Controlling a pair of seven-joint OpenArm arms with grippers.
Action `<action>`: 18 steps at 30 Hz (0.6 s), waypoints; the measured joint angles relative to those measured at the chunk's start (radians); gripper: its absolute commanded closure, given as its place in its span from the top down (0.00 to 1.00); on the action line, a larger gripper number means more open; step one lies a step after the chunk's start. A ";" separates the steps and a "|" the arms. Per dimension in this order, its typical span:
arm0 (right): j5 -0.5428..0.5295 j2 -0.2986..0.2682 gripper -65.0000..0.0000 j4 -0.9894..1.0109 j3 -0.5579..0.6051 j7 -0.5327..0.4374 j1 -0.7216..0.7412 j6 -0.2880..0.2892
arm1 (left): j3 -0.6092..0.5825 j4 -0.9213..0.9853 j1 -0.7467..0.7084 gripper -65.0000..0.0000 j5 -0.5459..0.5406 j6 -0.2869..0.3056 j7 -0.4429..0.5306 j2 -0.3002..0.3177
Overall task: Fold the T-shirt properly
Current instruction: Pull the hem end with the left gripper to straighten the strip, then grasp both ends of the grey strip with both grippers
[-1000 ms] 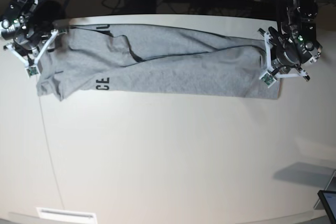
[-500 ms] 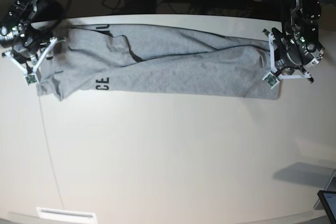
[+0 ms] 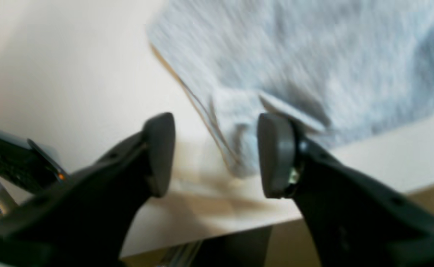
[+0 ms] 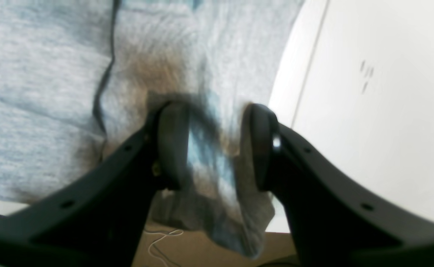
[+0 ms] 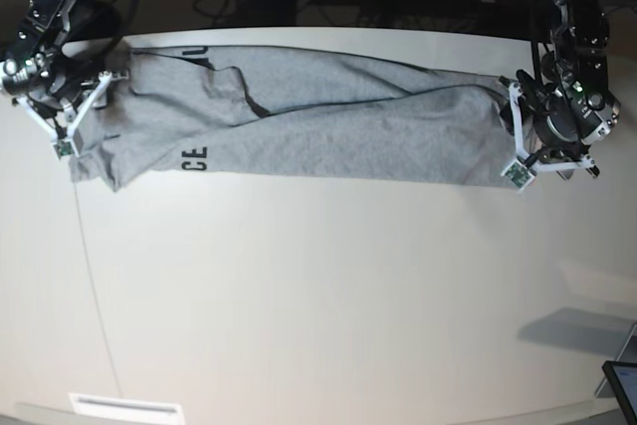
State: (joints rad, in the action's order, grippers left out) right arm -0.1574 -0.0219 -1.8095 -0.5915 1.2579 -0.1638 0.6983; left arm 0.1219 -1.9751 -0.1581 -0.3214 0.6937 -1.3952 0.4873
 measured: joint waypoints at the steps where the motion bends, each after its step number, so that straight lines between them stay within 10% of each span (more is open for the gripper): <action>1: 0.000 0.000 0.40 0.000 0.000 0.000 0.000 0.000 | 0.025 0.000 0.010 0.56 0.001 0.000 -0.002 -0.022; 7: 0.000 -0.002 0.40 -0.008 0.006 0.000 0.000 0.000 | 0.032 0.021 0.082 0.51 0.006 0.000 -0.003 -0.111; 12: 0.001 -0.029 0.40 -0.077 0.010 -0.034 -0.006 0.000 | 0.031 0.039 0.100 0.00 0.018 0.000 -0.007 -0.136; 18: 0.003 -0.093 0.40 -0.131 0.147 -0.031 -0.009 -0.002 | 0.016 0.055 0.084 0.00 0.202 0.000 -0.006 -0.171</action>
State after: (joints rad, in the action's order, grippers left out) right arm -0.1539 -0.1154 -1.9408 -0.4446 1.2274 -0.1730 0.6960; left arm 0.1383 -1.9202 -0.0746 -0.1192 0.6937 -1.4014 0.3161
